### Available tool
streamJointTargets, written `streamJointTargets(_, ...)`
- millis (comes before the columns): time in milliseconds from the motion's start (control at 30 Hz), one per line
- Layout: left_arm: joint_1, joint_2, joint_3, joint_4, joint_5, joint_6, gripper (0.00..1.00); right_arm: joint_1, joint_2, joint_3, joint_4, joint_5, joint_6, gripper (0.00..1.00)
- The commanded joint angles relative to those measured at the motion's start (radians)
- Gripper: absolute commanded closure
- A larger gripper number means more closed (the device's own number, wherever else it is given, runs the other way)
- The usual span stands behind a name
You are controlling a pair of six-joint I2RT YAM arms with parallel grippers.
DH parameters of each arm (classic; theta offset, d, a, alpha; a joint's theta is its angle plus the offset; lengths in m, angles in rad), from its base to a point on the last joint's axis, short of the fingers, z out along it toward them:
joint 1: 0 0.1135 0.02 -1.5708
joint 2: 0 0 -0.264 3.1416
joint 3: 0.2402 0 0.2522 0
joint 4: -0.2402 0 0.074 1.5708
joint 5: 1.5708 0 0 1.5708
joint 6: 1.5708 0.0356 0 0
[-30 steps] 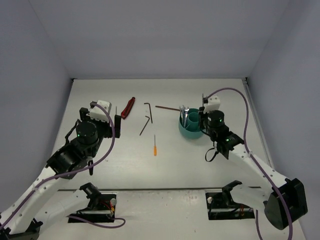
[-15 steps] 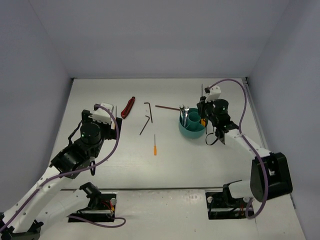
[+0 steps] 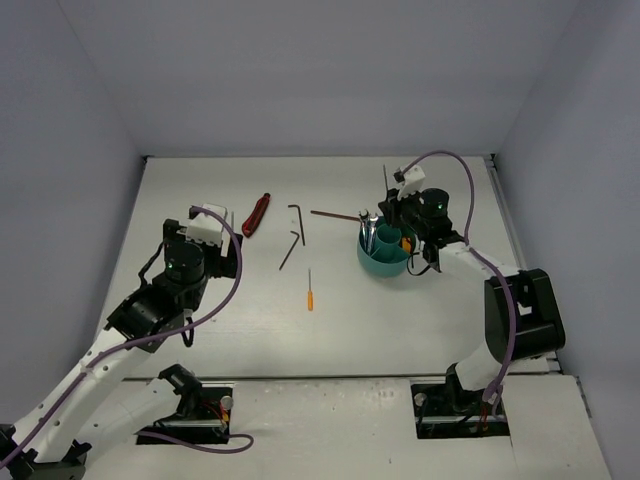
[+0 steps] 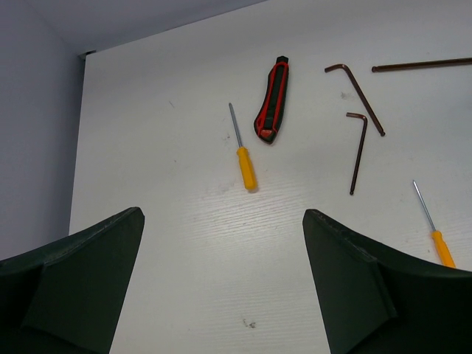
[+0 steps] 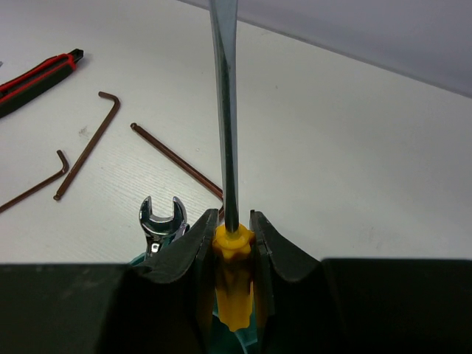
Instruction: Sort the tools into containers
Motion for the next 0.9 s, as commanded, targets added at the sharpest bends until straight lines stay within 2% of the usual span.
streamJointTargets(0, 0.011, 0.019, 0.008, 0.061, -0.006, 0.007, 0.14, -0.011, 0.033, 0.063, 0.116, -0.069, -0.029, 0.99)
streamJointTargets(300, 0.015, 0.028, 0.005, 0.061, -0.006, 0.009, 0.14, -0.023, 0.085, 0.040, 0.162, -0.105, -0.018, 0.95)
streamJointTargets(400, 0.016, 0.034, 0.005, 0.061, -0.006, 0.009, 0.14, -0.033, 0.079, 0.024, 0.173, -0.108, -0.018, 0.90)
streamJointTargets(467, 0.017, 0.038, 0.006, 0.059, -0.002, 0.007, 0.14, -0.038, 0.077, 0.018, 0.175, -0.113, -0.017, 0.84)
streamJointTargets(600, 0.018, 0.041, 0.006, 0.058, 0.001, 0.008, 0.14, -0.041, 0.072, 0.006, 0.177, -0.117, -0.014, 0.79)
streamJointTargets(867, 0.024, 0.043, 0.005, 0.059, 0.006, 0.008, 0.14, -0.043, 0.083, -0.011, 0.208, -0.145, 0.014, 0.77)
